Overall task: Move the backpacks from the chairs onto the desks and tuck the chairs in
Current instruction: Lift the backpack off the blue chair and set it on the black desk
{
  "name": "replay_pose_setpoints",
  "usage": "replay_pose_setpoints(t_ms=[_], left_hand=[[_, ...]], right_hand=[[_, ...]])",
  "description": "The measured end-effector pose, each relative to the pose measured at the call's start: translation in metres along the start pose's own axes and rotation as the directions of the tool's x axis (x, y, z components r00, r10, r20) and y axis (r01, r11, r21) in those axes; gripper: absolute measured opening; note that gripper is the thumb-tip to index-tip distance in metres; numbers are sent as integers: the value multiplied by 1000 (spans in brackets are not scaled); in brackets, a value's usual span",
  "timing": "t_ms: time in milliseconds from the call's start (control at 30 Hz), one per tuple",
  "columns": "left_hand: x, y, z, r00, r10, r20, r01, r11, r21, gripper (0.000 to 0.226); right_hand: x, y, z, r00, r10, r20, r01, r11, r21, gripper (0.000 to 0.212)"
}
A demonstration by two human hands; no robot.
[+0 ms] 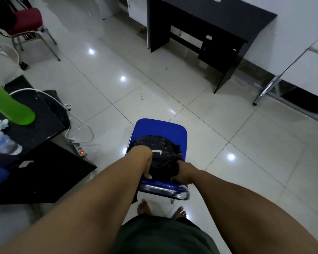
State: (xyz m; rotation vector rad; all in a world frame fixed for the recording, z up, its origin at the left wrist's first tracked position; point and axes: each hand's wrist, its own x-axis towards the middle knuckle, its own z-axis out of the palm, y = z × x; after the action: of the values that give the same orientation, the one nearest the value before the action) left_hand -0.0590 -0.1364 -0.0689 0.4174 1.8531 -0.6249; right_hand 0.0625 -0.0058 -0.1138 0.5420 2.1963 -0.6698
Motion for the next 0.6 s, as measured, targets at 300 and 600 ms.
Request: replay_pose_setpoints(t_ms=[300,600], left_hand=[[-1,-31,0,997,80,-3,-80,997,20,61],[10,-49,-15,929,41,-368,-90,989,-117,38]], right_hand=[[11,-10,-11,997,-53,-48,51,998,-31,46],[21,-19,-24,995,-66,-76,64,998,-23,22]])
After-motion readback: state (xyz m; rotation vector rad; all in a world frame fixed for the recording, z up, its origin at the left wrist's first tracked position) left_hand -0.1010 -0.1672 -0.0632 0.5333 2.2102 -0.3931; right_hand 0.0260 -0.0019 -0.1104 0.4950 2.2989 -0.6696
